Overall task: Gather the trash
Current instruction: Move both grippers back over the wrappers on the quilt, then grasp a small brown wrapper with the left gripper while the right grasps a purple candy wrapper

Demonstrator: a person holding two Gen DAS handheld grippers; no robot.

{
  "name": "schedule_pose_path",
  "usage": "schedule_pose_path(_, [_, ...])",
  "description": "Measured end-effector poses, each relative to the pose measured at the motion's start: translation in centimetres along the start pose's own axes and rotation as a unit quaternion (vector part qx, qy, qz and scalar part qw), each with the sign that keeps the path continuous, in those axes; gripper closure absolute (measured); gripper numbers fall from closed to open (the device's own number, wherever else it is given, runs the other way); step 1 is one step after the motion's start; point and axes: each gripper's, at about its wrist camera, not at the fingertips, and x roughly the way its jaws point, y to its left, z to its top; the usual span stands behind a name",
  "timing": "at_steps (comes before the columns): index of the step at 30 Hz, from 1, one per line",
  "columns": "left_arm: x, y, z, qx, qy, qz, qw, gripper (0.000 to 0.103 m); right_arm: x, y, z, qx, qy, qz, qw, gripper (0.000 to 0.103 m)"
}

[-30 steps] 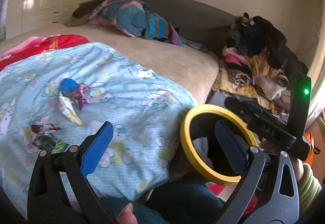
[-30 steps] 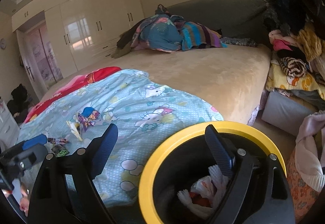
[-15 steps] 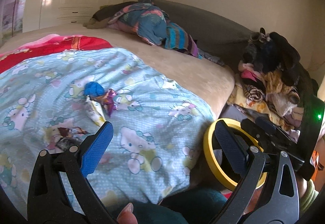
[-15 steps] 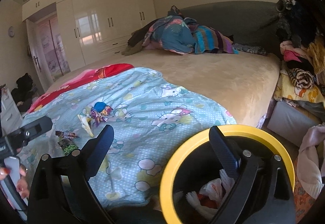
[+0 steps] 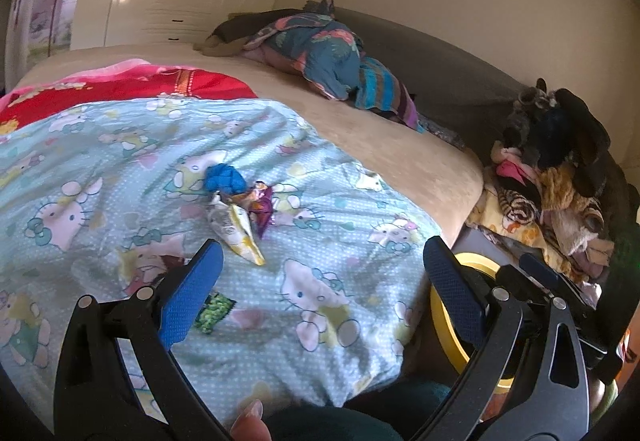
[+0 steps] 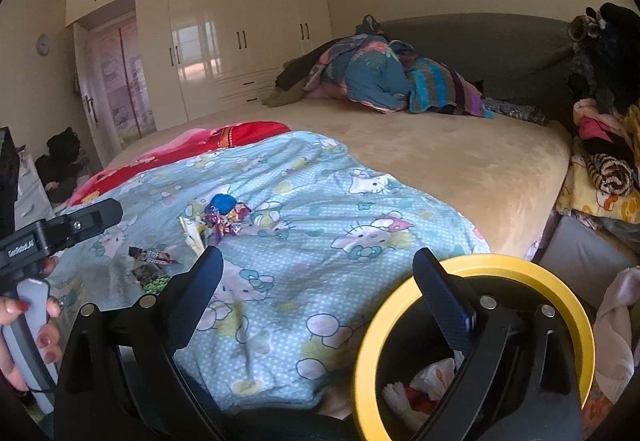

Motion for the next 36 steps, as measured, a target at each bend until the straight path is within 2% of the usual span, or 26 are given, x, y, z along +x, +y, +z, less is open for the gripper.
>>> schedule_pose_path(11, [-0.5, 3.9, 0.4, -0.034, -0.009, 0.029, 0.999, 0.011, 1.7, 2.7, -0.3, -0.025, 0.013, 0.025, 0.999, 0.01])
schedule_pose_path(18, [-0.3, 6.4, 0.0, -0.052, -0.001, 0.044, 0.9977, 0.011, 3.7, 4.7, -0.1, -0.046, 0.015, 0.039, 0.998, 0.01])
schedule_pose_path(31, [0.8, 9.8, -1.2, -0.075, 0.021, 0.062, 0.995, 0.011, 9.6, 7.6, 1.6, -0.056, 0.033, 0.07, 0.995, 0.01])
schedule_pose_path(36, [1.7, 10.6, -1.9, -0.084, 0.037, 0.057, 0.9941, 0.023, 12.3, 8.6, 2.2, -0.058, 0.047, 0.08, 0.994, 0.01])
